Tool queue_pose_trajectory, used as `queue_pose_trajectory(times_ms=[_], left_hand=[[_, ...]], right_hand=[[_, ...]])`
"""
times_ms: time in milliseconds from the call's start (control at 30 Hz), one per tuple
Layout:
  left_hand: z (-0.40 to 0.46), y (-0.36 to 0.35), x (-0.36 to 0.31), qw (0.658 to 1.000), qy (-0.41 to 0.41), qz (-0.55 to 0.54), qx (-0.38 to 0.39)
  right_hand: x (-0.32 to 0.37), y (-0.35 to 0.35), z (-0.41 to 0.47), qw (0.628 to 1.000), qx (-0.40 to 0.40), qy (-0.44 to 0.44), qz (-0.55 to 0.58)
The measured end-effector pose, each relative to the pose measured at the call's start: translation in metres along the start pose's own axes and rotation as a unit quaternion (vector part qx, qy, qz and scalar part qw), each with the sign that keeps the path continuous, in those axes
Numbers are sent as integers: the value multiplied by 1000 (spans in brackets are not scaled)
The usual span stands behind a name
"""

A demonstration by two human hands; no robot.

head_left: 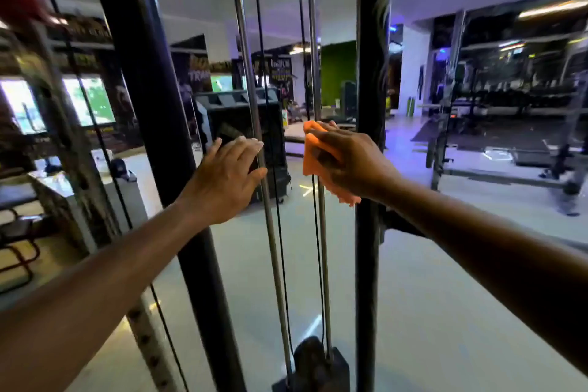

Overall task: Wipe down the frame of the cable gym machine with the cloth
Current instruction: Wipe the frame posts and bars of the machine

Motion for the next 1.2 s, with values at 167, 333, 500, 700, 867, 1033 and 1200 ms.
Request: queue_pose_trajectory(times_ms=[167,333,500,700,867,1033,1200], left_hand=[[77,136,54,993,11,37,-107],[137,217,90,981,41,68,-177],[187,236,121,969,62,112,-211],[248,228,163,957,103,142,-231],[277,226,215,930,136,190,-284],[285,219,248,916,107,228,-314],[283,216,251,917,98,121,-366]], right_hand=[[76,90,108,990,-80,103,-58],[114,139,203,974,-141,166,-64],[121,154,280,958,-187,216,-33],[99,132,373,950,-168,261,-26],[81,103,449,946,-184,264,-36],[80,33,482,924,-301,233,-46],[122,-4,486,885,-274,356,-125]])
Point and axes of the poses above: each hand's wrist, its own z-axis towards the middle knuckle, its own y-axis out of the back of the hand, x = y × z, the point moved 1 cm from there along z, towards the middle knuckle, and after that the axes turned 7 degrees about z, right-handed, at the moved point
